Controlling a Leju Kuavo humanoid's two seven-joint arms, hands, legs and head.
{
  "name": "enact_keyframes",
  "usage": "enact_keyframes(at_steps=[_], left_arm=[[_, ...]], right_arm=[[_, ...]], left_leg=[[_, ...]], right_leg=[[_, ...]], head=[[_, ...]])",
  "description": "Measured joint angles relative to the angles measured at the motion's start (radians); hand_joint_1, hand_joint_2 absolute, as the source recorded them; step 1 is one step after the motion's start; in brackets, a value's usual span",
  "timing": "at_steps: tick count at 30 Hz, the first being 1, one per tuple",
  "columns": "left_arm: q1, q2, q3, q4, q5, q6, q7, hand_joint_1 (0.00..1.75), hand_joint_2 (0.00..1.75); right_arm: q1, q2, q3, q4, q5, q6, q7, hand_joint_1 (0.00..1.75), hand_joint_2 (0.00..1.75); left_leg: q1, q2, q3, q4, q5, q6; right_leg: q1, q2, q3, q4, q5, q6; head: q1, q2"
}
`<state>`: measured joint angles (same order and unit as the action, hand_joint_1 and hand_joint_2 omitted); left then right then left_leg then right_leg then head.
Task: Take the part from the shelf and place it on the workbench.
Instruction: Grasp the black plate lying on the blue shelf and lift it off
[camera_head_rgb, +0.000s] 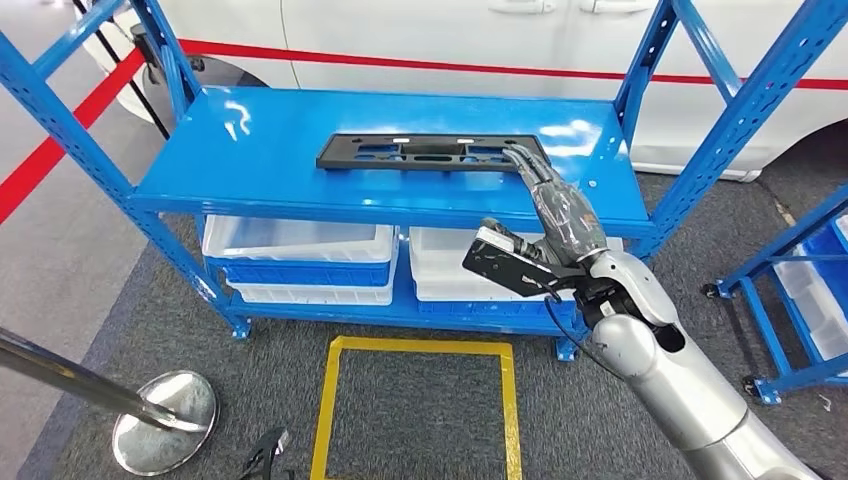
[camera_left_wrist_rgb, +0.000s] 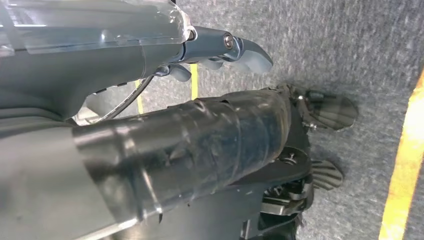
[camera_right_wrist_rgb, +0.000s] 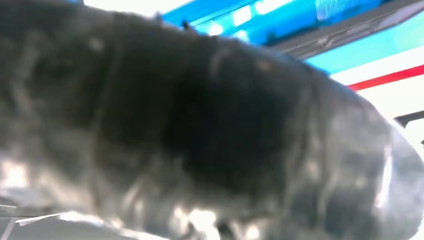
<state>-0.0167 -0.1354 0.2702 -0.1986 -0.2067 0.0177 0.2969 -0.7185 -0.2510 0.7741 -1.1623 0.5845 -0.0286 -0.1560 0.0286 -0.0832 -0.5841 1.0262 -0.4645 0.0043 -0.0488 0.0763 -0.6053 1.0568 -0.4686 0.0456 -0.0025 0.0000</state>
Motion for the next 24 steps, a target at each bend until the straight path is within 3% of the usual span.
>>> enact_keyframes(at_steps=[2, 4, 5, 7, 9, 10, 11, 13, 14, 15, 18, 19, 22, 24], left_arm=[[0.003, 0.0, 0.0, 0.001, -0.003, 0.001, -0.001, 0.0, 0.0], [0.007, 0.0, 0.0, 0.002, -0.003, 0.001, -0.002, 0.0, 0.0], [0.007, 0.0, 0.0, 0.003, -0.004, 0.001, -0.003, 0.0, 0.0], [0.003, 0.0, 0.0, 0.003, -0.005, 0.001, -0.006, 0.0, 0.0], [0.002, 0.0, 0.0, 0.003, -0.006, 0.001, -0.007, 0.0, 0.0], [0.003, 0.0, 0.0, 0.003, -0.006, 0.001, -0.007, 0.0, 0.0], [0.003, 0.0, 0.0, 0.003, -0.006, 0.001, -0.007, 0.0, 0.0], [0.004, 0.0, 0.0, 0.003, -0.006, 0.001, -0.007, 0.0, 0.0], [0.003, 0.001, 0.0, 0.003, -0.006, 0.001, -0.007, 0.0, 0.0], [0.003, 0.0, 0.0, 0.003, -0.006, 0.0, -0.007, 0.0, 0.0], [0.004, -0.004, 0.001, 0.004, -0.006, 0.0, -0.007, 0.0, 0.0], [0.005, -0.004, 0.002, 0.004, -0.006, 0.0, -0.007, 0.0, 0.0], [0.004, -0.004, 0.004, 0.004, -0.007, 0.0, -0.008, 0.0, 0.0], [0.004, -0.005, 0.004, 0.004, -0.008, -0.001, -0.01, 0.0, 0.0]], right_arm=[[0.004, 0.001, 0.002, 0.005, 0.003, 0.001, -0.001, 0.0, 0.0], [0.003, 0.003, 0.003, 0.007, 0.005, 0.001, -0.002, 0.0, 0.0], [0.002, 0.004, 0.003, 0.007, 0.005, 0.002, -0.002, 0.0, 0.0], [0.004, 0.005, 0.003, 0.008, 0.005, 0.002, -0.003, 0.0, 0.0], [0.008, 0.005, 0.003, 0.01, 0.005, 0.004, -0.003, 0.0, 0.0], [0.009, 0.005, 0.003, 0.01, 0.005, 0.004, -0.003, 0.0, 0.0], [0.009, 0.005, 0.003, 0.01, 0.005, 0.004, -0.003, 0.0, 0.0], [0.007, 0.006, 0.003, 0.01, 0.005, 0.004, -0.003, 0.0, 0.0], [0.007, 0.006, 0.003, 0.01, 0.006, 0.004, -0.003, 0.0, 0.0], [0.007, 0.006, 0.003, 0.01, 0.007, 0.004, -0.002, 0.0, 0.0], [0.009, 0.006, 0.002, 0.01, 0.008, 0.005, 0.0, 0.0, 0.0], [0.01, 0.006, 0.002, 0.01, 0.008, 0.005, 0.0, 0.0, 0.0], [0.009, 0.007, 0.002, 0.009, 0.015, 0.008, 0.003, 0.0, 0.0], [0.007, 0.006, 0.001, 0.01, 0.023, 0.012, 0.006, 0.0, 0.0]], left_leg=[[0.003, -0.018, -0.014, 0.002, 0.005, -0.013], [0.005, 0.003, -0.026, 0.02, -0.005, -0.023], [0.003, 0.026, -0.043, 0.053, -0.023, -0.025], [0.001, 0.068, -0.104, 0.176, -0.08, -0.028], [0.0, 0.076, -0.157, 0.279, -0.11, -0.025], [-0.001, 0.077, -0.159, 0.282, -0.098, -0.021], [-0.003, 0.077, -0.14, 0.242, -0.068, -0.014], [-0.012, 0.079, -0.072, 0.11, -0.004, 0.007], [-0.017, 0.08, -0.043, 0.055, 0.013, 0.015], [-0.019, 0.081, -0.028, 0.022, 0.018, 0.017], [-0.021, 0.081, -0.022, 0.001, 0.016, -0.003], [-0.025, 0.08, -0.023, 0.003, 0.014, -0.002], [-0.029, 0.079, -0.016, -0.011, 0.019, 0.025], [-0.023, 0.08, -0.001, -0.037, 0.031, 0.037]], right_leg=[[0.004, -0.009, -0.008, 0.006, -0.002, -0.018], [0.006, -0.03, -0.007, 0.004, 0.0, -0.035], [0.006, -0.04, -0.005, 0.001, 0.0, -0.042], [0.012, -0.059, -0.004, 0.0, -0.001, -0.05], [0.02, -0.075, -0.003, 0.0, -0.003, -0.054], [0.024, -0.08, -0.002, 0.0, -0.004, -0.055], [0.027, -0.084, -0.001, 0.0, -0.004, -0.056], [0.033, -0.087, 0.004, -0.001, -0.006, -0.057], [0.035, -0.088, 0.004, -0.002, -0.006, -0.056], [0.038, -0.089, 0.003, -0.001, -0.006, -0.055], [0.038, -0.09, 0.0, -0.002, -0.005, -0.054], [0.034, -0.09, 0.002, -0.007, -0.002, -0.05], [0.027, -0.092, 0.011, -0.026, 0.005, -0.026], [0.028, -0.088, -0.006, 0.013, -0.023, -0.019]], head=[[-0.003, 0.0], [-0.006, 0.0], [-0.008, 0.0], [-0.013, 0.0], [-0.013, 0.0], [-0.013, 0.0], [-0.013, 0.0], [-0.012, 0.0], [-0.012, 0.0], [-0.012, 0.0], [-0.011, 0.0], [-0.011, 0.0], [-0.011, 0.0], [-0.009, 0.0]])
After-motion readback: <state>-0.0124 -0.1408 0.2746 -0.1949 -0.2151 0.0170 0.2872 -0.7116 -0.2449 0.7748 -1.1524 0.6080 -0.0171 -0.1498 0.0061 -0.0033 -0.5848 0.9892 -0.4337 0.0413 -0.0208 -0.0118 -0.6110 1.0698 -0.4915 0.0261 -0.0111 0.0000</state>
